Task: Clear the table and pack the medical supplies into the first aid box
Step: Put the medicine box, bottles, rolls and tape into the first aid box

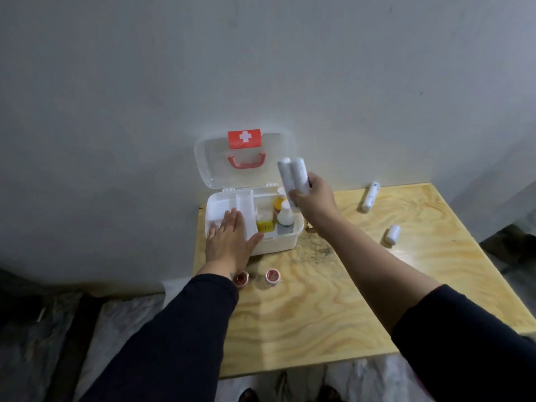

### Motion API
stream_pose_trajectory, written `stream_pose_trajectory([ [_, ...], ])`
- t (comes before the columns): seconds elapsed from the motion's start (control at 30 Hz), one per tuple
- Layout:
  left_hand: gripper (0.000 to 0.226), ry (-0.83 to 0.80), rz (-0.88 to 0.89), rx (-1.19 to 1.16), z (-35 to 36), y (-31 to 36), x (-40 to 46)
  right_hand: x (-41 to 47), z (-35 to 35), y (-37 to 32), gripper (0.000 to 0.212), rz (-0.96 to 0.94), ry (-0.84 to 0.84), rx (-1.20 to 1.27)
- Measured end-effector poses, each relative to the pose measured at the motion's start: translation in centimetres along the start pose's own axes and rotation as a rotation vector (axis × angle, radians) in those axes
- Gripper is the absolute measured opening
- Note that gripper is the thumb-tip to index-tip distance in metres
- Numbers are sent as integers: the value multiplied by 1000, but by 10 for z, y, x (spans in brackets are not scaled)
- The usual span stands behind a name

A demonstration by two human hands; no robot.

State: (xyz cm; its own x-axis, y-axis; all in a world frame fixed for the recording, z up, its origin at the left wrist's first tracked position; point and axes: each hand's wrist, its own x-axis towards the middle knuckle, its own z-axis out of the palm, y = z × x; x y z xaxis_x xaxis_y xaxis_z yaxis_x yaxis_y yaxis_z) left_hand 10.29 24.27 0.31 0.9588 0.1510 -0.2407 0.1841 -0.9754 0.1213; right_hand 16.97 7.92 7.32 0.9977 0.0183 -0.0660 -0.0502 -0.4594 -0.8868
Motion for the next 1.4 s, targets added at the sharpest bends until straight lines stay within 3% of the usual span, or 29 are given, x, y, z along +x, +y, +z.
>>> stream_pose_trajectory([
  [0.1, 81, -14, 4, 0, 0, 0, 0, -10, 27, -6, 29, 16, -96, -2],
  [0.23, 81, 1, 5, -4, 2, -1, -1, -12, 53, 3, 21, 1, -125, -77],
  [0.33, 81, 21, 14, -27, 1, -2, 0, -12, 65, 9, 28, 24, -134, -105],
  [0.83, 85, 39, 31, -37, 6, -4, 2, -11, 69, 15, 62, -5, -157, -229],
  [1.4, 81, -3, 17, 7, 4, -4, 3, -2, 65, 10, 43, -155, -158, -322],
])
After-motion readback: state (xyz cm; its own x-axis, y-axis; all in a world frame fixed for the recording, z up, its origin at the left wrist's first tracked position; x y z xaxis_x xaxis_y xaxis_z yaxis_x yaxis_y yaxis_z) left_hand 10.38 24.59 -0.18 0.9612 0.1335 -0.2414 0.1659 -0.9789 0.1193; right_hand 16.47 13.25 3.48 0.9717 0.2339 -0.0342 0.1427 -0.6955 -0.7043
